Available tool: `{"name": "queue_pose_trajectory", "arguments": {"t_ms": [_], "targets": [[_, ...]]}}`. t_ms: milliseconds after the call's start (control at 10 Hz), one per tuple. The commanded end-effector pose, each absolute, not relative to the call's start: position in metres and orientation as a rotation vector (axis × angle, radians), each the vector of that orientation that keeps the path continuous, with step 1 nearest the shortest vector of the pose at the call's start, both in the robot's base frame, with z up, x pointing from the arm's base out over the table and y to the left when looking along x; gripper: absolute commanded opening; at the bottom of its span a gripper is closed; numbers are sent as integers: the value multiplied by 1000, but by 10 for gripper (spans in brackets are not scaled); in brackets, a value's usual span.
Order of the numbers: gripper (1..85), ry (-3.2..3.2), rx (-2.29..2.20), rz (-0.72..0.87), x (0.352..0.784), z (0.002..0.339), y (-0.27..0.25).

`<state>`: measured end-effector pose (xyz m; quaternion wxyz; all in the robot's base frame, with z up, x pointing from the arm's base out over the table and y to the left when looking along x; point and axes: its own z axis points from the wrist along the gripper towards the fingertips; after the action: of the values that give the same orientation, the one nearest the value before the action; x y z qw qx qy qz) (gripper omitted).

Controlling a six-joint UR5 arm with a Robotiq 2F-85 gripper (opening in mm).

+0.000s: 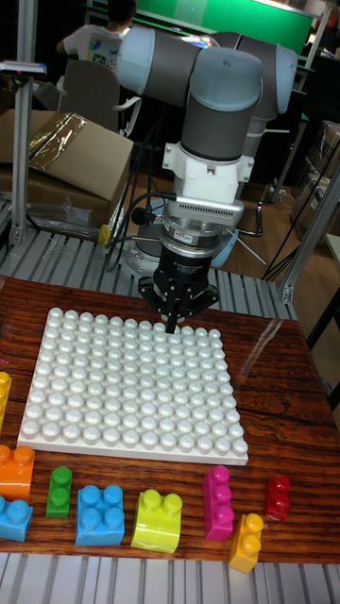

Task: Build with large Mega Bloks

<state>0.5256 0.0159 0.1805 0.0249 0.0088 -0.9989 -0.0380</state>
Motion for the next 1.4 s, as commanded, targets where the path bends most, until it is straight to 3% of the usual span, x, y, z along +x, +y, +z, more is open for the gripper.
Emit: {"name": "queue_pose_trajectory", "arguments": {"t_ms": [0, 100, 300, 400, 1100, 1300], "targets": [[390, -3078, 65, -178, 520, 185, 21], [450, -3077, 66, -211, 520, 186, 26], [770, -3048, 206, -174, 510, 190, 18], [850, -3027, 259, -201, 504, 191, 23], [850, -3019, 290, -89, 503, 188, 6], [850, -3012, 281, -143, 501, 188, 16]]}}
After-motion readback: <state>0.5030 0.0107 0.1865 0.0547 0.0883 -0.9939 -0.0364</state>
